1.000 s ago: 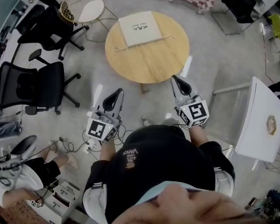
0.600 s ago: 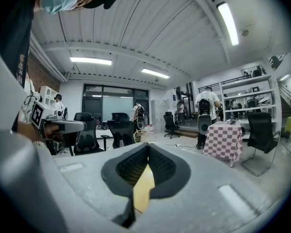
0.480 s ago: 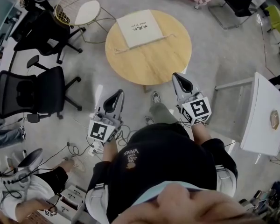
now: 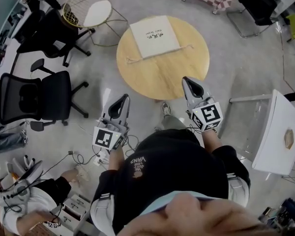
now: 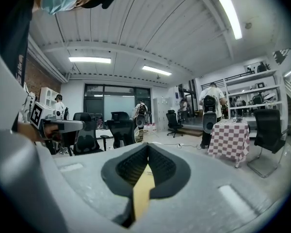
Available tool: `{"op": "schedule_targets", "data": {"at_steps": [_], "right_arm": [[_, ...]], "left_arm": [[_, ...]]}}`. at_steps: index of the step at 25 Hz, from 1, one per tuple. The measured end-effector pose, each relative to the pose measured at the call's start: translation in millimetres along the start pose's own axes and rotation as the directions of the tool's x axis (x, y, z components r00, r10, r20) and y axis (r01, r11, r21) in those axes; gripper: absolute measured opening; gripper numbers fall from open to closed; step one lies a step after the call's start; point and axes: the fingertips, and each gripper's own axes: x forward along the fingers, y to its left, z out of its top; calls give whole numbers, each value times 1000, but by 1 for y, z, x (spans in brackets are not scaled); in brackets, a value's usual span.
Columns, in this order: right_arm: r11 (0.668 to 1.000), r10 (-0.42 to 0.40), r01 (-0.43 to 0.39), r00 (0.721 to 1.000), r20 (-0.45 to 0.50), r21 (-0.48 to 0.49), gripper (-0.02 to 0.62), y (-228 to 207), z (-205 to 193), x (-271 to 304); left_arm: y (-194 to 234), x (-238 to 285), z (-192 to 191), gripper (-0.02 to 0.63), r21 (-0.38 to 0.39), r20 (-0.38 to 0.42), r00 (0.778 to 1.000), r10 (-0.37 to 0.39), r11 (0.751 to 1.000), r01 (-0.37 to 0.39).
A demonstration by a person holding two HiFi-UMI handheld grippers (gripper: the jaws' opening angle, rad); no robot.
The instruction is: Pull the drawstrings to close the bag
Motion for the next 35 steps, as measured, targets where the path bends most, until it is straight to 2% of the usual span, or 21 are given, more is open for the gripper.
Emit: {"op": "schedule_targets", "data": {"at_steps": [4, 13, 19, 23, 29, 35], "right_arm": [[1000, 2, -2, 1000, -8, 9, -2, -16, -2, 23], [1000, 0, 1, 1000, -17, 27, -2, -73, -5, 63], [1000, 4, -4, 1000, -13, 30, -2, -115, -3, 85], [999, 22, -21, 1000, -17, 29, -2, -141, -2, 100], [999, 37, -36, 999, -28, 20, -2, -166, -3, 122], [999, 44, -43, 998, -41, 31, -2, -172, -9, 135]], "left_arm": [[16, 24, -5, 8, -23, -48, 999, 9, 1000, -10], [40, 94, -18, 8, 7, -83, 997, -12, 1000, 13], [49, 140, -20, 8, 25, -82, 997, -9, 1000, 11], [59, 167, -22, 8, 24, -84, 996, 20, 1000, -18], [79, 187, -33, 8, 12, -130, 990, 59, 998, -58], [93, 199, -41, 8, 12, -123, 991, 49, 999, -48]]}}
